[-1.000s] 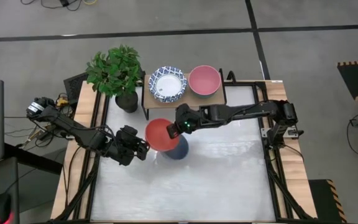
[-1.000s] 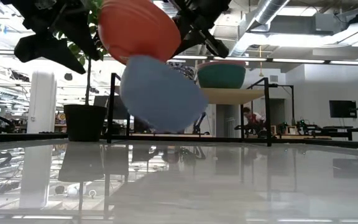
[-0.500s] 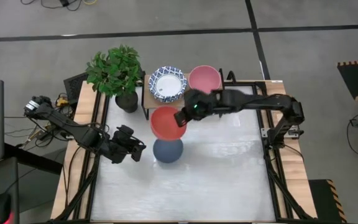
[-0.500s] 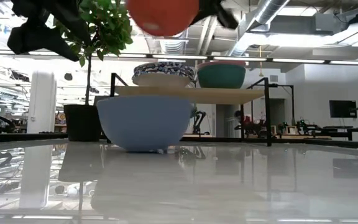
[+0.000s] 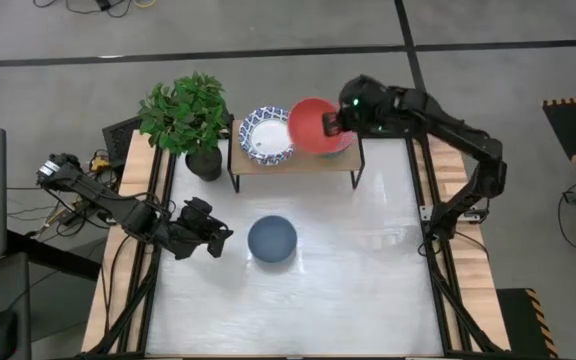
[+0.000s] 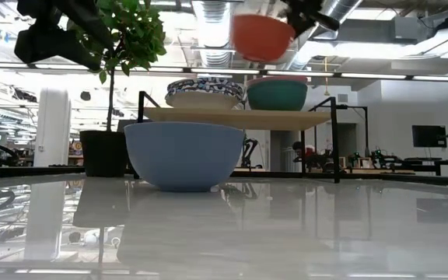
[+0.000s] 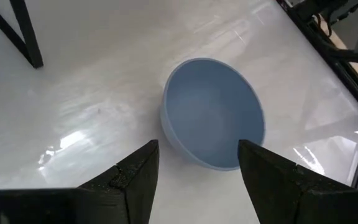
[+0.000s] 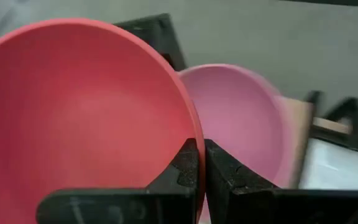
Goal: Place and stack bowls onto a shelf
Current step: Stack the orange bowl on top of the pink bowl on the shelf
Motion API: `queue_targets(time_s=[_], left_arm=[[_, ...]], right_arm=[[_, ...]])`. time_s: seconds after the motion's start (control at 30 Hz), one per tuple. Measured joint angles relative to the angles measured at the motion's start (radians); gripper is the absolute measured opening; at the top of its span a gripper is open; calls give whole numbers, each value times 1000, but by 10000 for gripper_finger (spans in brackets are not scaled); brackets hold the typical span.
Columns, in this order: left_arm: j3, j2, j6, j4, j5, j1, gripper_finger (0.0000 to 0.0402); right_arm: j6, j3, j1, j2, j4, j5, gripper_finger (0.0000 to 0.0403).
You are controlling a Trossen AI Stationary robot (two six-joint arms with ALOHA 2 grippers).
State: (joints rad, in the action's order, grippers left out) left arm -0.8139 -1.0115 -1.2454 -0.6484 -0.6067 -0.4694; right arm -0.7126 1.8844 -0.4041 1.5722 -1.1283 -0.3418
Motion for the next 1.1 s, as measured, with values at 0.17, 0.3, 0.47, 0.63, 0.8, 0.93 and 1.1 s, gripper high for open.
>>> queue_targets(time_s=[0.17, 0.3, 0.47, 0.63, 0.8, 0.93, 1.1], left_arm=[[0, 0, 23, -15, -1, 0, 203], [0, 0, 24, -34, 1, 14, 203], [0, 0, 63, -47, 16, 37, 203], [0, 0, 95, -54, 50, 59, 203], [0, 8, 100, -68, 53, 61, 203], [0, 32, 100, -86, 46, 60, 203], [0, 77, 99, -106, 7, 61, 203]], right_arm=[[35, 0, -119, 4, -12, 65, 29], [40, 0, -162, 9, -35, 86, 29], [44, 0, -180, 35, -83, 94, 29], [61, 0, -188, 95, -95, 113, 29], [67, 0, -195, 147, -98, 124, 29], [74, 0, -207, 150, -101, 135, 29], [68, 0, -208, 149, -125, 135, 38]])
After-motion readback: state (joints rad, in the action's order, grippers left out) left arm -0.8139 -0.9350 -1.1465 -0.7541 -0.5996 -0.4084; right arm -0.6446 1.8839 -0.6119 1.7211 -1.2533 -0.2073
